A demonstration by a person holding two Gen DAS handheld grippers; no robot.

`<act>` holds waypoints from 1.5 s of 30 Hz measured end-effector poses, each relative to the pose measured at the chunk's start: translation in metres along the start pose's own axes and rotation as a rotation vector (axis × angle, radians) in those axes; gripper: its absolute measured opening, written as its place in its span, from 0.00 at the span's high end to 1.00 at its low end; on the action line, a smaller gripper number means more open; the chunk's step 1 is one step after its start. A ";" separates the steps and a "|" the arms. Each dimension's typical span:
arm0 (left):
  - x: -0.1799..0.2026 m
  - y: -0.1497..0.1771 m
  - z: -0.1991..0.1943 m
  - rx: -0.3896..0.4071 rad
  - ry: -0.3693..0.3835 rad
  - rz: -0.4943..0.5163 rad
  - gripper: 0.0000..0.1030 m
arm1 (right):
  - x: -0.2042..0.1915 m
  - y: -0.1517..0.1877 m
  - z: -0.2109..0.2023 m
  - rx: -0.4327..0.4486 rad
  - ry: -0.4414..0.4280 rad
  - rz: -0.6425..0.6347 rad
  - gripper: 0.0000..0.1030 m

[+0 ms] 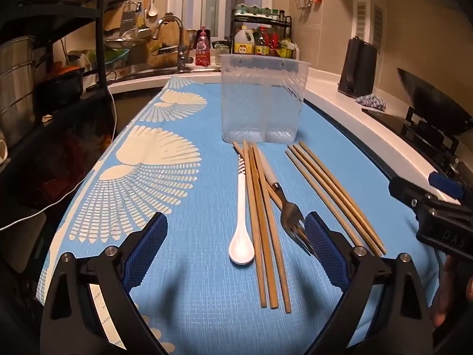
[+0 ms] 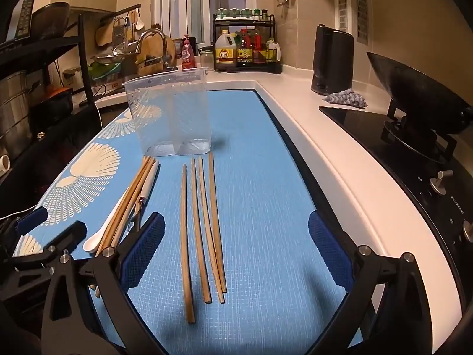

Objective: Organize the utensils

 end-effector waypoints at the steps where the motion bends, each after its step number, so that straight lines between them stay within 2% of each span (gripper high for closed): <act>1: 0.001 0.001 0.000 0.001 -0.002 0.004 0.12 | 0.002 0.000 -0.001 0.003 0.000 0.006 0.07; 5: 0.001 0.001 -0.002 0.004 0.032 -0.008 0.13 | 0.005 0.005 -0.007 -0.002 0.009 -0.001 0.08; 7: 0.005 0.000 -0.002 -0.008 0.045 -0.017 0.18 | 0.007 0.009 -0.010 -0.015 0.001 0.000 0.07; 9: 0.007 0.001 -0.002 -0.019 0.059 -0.019 0.20 | 0.031 0.005 -0.007 -0.030 -0.027 0.014 0.10; 10: 0.007 0.002 -0.002 -0.020 0.062 -0.018 0.20 | 0.029 0.006 -0.007 -0.035 -0.032 0.012 0.11; 16: 0.009 -0.001 -0.009 0.006 0.073 -0.005 0.20 | 0.028 0.005 -0.009 -0.038 -0.040 0.019 0.11; 45: 0.009 -0.004 -0.011 0.017 0.093 -0.004 0.20 | 0.027 0.003 -0.012 -0.023 -0.037 0.002 0.11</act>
Point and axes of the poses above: each gripper's, at about its wrist camera, not at the fingertips, and z roughly the way its jaws point, x to its right, y to its underside, the point moved 9 cm from there along z, roughly the way its jaws point, and after that the axes turned 7 degrees about -y, right-handed, at the moved point
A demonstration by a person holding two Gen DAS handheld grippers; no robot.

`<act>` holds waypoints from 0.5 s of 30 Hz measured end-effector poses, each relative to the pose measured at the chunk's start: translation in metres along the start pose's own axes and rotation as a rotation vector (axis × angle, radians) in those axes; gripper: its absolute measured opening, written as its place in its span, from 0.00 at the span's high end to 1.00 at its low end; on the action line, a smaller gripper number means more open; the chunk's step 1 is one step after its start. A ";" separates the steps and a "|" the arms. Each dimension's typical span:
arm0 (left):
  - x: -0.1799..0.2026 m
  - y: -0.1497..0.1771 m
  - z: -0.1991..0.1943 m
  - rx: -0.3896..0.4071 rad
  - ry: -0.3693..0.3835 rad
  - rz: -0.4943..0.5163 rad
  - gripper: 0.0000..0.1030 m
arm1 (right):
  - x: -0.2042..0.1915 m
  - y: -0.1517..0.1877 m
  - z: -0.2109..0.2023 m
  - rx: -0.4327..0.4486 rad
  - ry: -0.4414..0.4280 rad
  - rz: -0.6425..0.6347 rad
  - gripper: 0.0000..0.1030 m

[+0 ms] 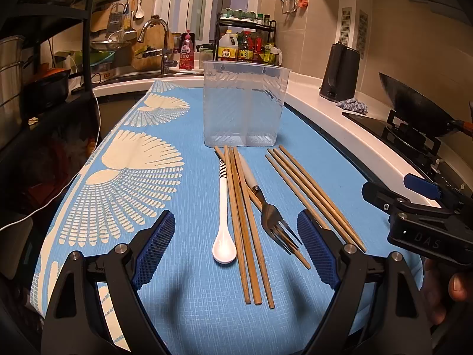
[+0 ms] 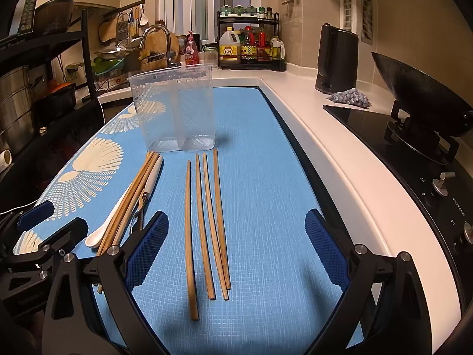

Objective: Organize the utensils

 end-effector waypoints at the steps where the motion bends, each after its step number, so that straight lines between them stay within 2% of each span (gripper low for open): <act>1: 0.000 0.000 0.000 0.000 0.000 0.000 0.20 | 0.000 0.000 0.000 0.000 0.000 -0.001 0.11; 15: 0.000 0.000 0.000 0.000 0.001 0.001 0.20 | -0.001 0.000 -0.001 0.001 0.002 -0.003 0.11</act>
Point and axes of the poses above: each gripper's, at about its wrist camera, not at the fingertips, and z roughly the way its jaws point, x to its right, y to its underside, the point moved 9 cm from there along z, roughly the way its jaws point, and after that the axes turned 7 degrees about -y, right-handed, at the moved point
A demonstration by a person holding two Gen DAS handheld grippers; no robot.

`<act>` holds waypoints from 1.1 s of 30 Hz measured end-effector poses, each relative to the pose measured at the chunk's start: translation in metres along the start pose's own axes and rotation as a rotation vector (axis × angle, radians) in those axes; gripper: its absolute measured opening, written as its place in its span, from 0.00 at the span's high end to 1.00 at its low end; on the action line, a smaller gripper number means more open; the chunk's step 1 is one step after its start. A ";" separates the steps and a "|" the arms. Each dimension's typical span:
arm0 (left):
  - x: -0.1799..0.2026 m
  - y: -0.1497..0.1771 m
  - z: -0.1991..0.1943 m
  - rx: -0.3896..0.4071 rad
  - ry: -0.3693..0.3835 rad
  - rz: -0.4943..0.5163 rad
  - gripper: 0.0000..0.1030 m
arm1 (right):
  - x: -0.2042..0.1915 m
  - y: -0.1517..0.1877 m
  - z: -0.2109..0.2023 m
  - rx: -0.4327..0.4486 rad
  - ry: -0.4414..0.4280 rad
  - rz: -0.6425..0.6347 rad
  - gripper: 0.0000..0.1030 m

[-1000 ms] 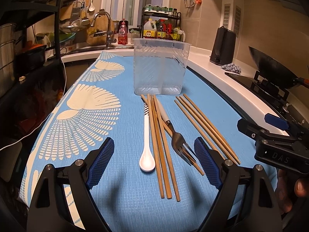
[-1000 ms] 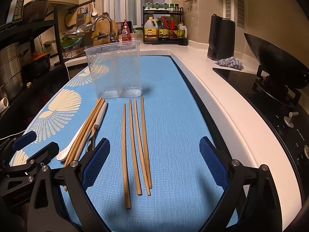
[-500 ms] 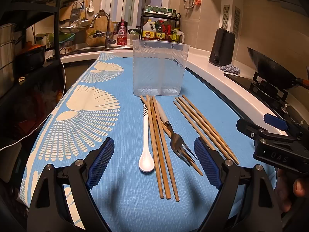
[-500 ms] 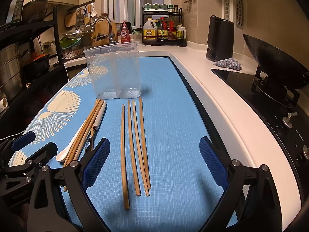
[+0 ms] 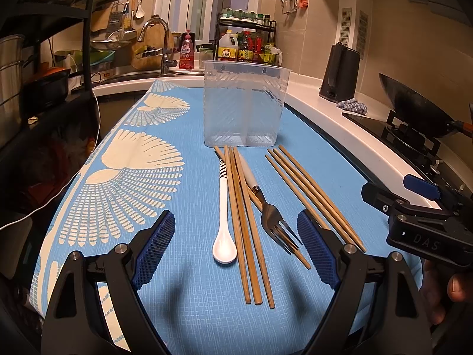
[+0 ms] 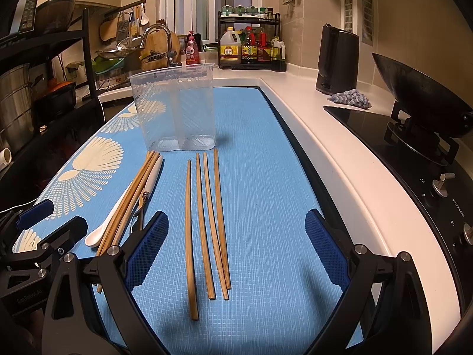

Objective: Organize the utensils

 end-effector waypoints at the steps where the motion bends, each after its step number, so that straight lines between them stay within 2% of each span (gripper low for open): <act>1: 0.000 0.000 0.000 0.000 0.000 0.001 0.20 | 0.000 0.000 0.000 0.000 0.000 0.000 0.11; 16: 0.001 0.000 0.000 0.007 0.007 0.001 0.20 | -0.001 0.001 0.000 -0.002 -0.001 -0.001 0.11; 21: 0.002 0.000 0.000 0.003 0.021 -0.003 0.31 | 0.000 0.001 0.002 -0.007 -0.003 0.009 0.15; 23: 0.001 0.001 0.001 -0.004 0.023 -0.004 0.39 | 0.001 0.003 0.003 -0.013 -0.009 0.024 0.20; 24: 0.000 0.002 0.002 -0.010 0.021 -0.005 0.47 | 0.002 0.004 0.004 -0.017 -0.013 0.033 0.26; 26: -0.003 0.005 0.006 -0.026 0.008 -0.007 0.56 | 0.008 0.006 0.007 -0.031 -0.027 0.075 0.44; 27: -0.005 0.007 0.009 -0.037 0.006 -0.010 0.64 | 0.012 0.007 0.009 -0.039 -0.034 0.100 0.59; 28: -0.006 0.009 0.013 -0.052 0.004 -0.015 0.70 | 0.016 0.009 0.011 -0.049 -0.042 0.122 0.69; 30: -0.011 0.013 0.018 -0.077 0.002 -0.030 0.75 | 0.022 0.014 0.019 -0.080 -0.063 0.164 0.76; 33: -0.015 0.016 0.023 -0.086 -0.004 -0.042 0.80 | 0.018 0.020 0.027 -0.107 -0.100 0.184 0.77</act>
Point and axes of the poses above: each gripper's, at about its wrist camera, not at the fingertips, and z roughly the way its jaws point, x to its right, y to its underside, the point moved 9 cm from there along z, roughly the way its jaws point, and after that the axes turned 7 degrees about -y, right-handed, at the moved point
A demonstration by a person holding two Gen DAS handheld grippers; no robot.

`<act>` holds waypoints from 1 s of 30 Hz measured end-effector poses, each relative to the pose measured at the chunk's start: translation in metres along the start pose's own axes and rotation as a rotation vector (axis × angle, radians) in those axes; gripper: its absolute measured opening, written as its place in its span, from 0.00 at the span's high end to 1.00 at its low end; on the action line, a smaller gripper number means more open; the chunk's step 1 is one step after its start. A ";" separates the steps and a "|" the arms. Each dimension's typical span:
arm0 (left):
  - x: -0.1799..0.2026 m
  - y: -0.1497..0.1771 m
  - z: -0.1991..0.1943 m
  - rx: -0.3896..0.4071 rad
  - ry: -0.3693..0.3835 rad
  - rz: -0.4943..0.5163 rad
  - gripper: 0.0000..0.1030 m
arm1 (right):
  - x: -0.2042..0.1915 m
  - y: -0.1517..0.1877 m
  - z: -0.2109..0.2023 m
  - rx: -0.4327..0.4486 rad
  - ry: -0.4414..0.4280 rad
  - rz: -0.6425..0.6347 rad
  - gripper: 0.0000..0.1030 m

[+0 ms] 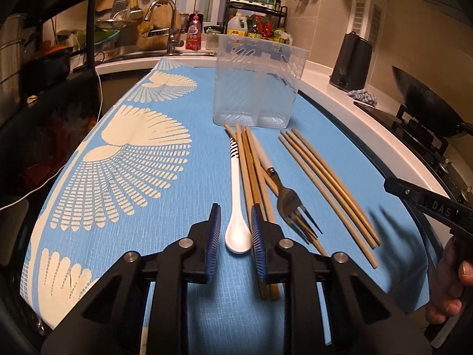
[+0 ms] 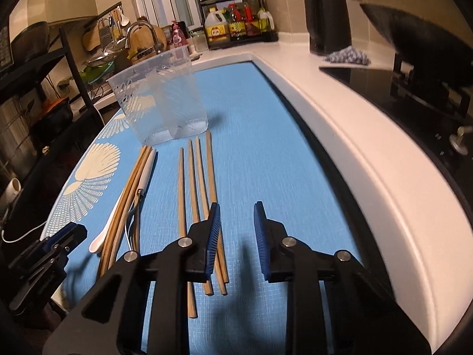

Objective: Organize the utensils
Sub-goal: 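Close the left tool on the white spoon while the right tool grasps a wooden chopstick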

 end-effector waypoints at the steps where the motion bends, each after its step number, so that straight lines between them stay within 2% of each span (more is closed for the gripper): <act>1: -0.001 0.001 0.001 -0.001 0.000 -0.001 0.81 | -0.002 0.002 0.003 -0.006 -0.006 -0.007 0.77; 5: -0.003 0.005 0.008 -0.010 0.009 -0.018 0.85 | -0.010 0.009 0.009 -0.022 -0.016 -0.020 0.77; 12: -0.003 0.011 0.019 -0.050 0.058 -0.084 0.86 | -0.005 0.027 0.031 -0.114 -0.004 -0.016 0.78; 20: 0.004 0.013 0.022 -0.048 0.067 -0.074 0.85 | -0.009 0.029 0.031 -0.120 -0.003 -0.029 0.79; 30: 0.003 0.014 0.021 -0.050 0.070 -0.081 0.85 | 0.007 0.020 0.024 -0.090 -0.001 0.037 0.85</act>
Point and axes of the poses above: each gripper's, at about its wrist camera, not at the fingertips, and z roughly the way its jaws point, x to its right, y to its underside, the point moved 9 cm from there along z, roughly the way its jaws point, and after that the axes turned 7 degrees about -y, right-handed, at the moved point
